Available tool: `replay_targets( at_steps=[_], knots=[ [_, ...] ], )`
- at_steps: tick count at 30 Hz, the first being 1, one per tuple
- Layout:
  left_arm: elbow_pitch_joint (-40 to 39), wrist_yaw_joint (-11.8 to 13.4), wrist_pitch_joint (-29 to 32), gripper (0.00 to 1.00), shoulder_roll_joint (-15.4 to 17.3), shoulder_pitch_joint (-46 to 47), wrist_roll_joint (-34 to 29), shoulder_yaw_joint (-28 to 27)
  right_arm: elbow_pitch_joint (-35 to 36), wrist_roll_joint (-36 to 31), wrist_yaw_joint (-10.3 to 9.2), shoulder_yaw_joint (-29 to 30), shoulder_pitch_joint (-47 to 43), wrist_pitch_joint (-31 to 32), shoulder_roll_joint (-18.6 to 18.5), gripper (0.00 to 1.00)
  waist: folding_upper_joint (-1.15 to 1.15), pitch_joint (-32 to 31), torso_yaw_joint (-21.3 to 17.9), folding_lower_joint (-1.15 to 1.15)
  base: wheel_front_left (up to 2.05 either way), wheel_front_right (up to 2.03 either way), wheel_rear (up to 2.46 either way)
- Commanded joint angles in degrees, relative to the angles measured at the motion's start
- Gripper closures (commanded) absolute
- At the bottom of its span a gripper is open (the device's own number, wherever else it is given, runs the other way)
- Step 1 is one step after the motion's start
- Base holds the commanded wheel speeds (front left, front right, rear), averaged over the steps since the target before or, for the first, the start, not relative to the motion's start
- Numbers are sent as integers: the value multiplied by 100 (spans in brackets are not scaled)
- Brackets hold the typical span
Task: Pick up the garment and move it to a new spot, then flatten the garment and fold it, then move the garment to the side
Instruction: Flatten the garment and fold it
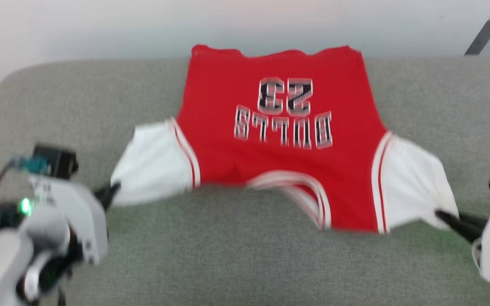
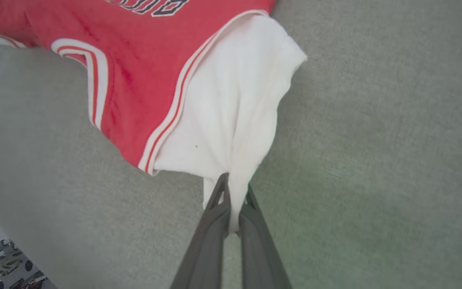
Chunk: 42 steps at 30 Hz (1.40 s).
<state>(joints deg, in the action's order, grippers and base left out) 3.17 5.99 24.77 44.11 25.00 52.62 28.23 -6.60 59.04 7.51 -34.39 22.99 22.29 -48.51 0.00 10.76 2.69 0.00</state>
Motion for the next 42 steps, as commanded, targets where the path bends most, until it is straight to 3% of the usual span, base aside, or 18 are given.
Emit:
replay_targets(
  at_steps=[1, 8, 13, 17, 26, 27, 28, 29, 30, 36, 42],
  knots=[
    [-269, 192, 26, 100, 129, -337, 70, -59, 111, 28, -4, 78, -254, 23, -91, 100, 0, -243, -1, 0, 0, 0, 0],
    [-1642, 1209, 96, 100, 710, -1902, 271, -307, 679, 97, -4, 645, -1642, 60, -338, 100, 0, -232, 71, 0, 0, 0, 0],
    [-2160, 1639, 64, 100, 889, -2580, 370, -403, 940, 33, -4, 1149, -2502, 249, -263, 100, 0, -144, 136, 0, 0, 0, 0],
    [-2274, 1681, 13, 100, 835, -2746, 416, -388, 1019, -210, -5, 1435, -2792, 365, -132, 100, 0, -79, 154, 0, 0, 0, 0],
    [-2096, 1570, -18, 100, 621, -2488, 270, -199, 828, -1224, -5, 1894, -2837, 743, 659, 100, 0, 153, 179, 0, 0, 0, 0],
    [-2041, 1538, -30, 100, 559, -2424, 250, -160, 740, -1401, -5, 1912, -2763, 809, 831, 62, 0, 190, 167, 0, 0, 0, 0],
    [-2022, 1514, -40, 100, 531, -2384, 227, -139, 695, -1524, -6, 1918, -2721, 842, 895, 53, 0, 204, 165, 0, 0, 0, 0],
    [-2002, 1496, -41, 100, 512, -2352, 206, -115, 645, -1596, -7, 1930, -2688, 867, 966, 17, 0, 219, 166, 0, 0, 0, 0],
    [-1981, 1475, -35, 100, 483, -2318, 210, -90, 607, -1645, -6, 1925, -2658, 904, 1026, 0, 0, 234, 168, 0, 0, 0, 0],
    [-1912, 1427, -43, 100, 372, -2167, 158, -19, 578, -1829, -21, 2015, -2507, 1127, 1150, 0, 0, 274, 166, 0, 0, 0, 0],
    [-1896, 1438, -81, 100, 317, -2118, 129, 3, 1429, -1588, -5, 2501, -2581, 1878, 1086, 0, 0, 320, 142, 0, 0, 0, 0]
  ],
)
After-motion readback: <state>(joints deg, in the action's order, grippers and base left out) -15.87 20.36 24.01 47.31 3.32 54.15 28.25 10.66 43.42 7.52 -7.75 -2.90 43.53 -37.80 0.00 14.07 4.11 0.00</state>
